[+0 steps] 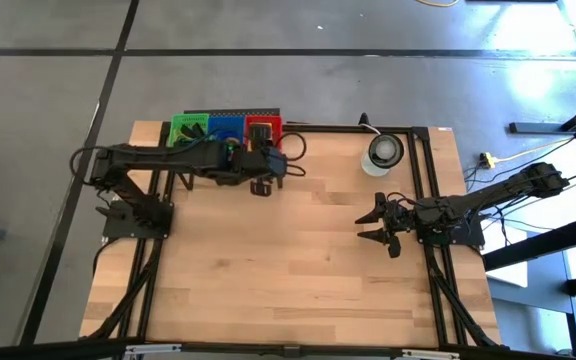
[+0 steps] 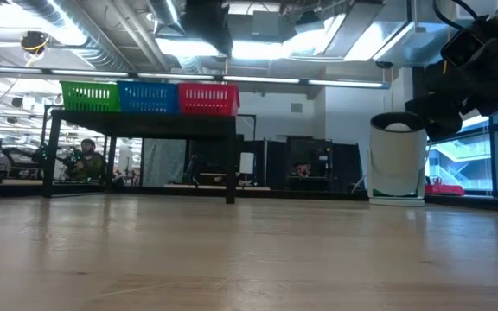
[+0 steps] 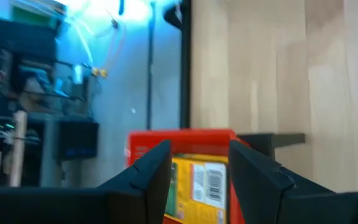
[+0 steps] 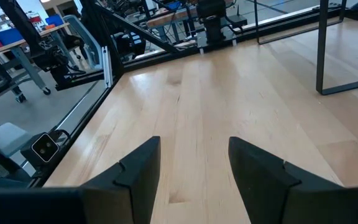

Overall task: Pick & Place Office Desk Supplies
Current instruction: Return to Home Position

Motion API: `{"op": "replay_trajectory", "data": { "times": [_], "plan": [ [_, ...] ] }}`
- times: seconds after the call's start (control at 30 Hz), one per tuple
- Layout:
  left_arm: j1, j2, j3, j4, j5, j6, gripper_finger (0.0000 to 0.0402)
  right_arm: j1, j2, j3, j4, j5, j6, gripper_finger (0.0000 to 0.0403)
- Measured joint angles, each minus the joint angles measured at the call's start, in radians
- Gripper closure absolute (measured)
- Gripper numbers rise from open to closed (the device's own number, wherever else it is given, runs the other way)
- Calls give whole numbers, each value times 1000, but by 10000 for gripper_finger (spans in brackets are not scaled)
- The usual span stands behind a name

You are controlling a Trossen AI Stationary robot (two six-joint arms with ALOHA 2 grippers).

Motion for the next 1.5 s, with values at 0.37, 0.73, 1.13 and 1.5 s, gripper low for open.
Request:
{"op": "replay_trajectory", "data": {
  "times": [0.37,0.73,1.13,1.5],
  "plan": [
    [-149,0,74,1,-80,-27,251,0,0,0,0,0,0,211],
    [-234,-19,67,-104,-51,-275,256,0,0,0,0,0,0,211],
    [-293,-322,-68,-275,75,-648,256,0,0,0,-8,0,0,211],
    [-350,-773,-590,284,183,-565,256,0,0,0,-8,0,0,211]
  ]
}}
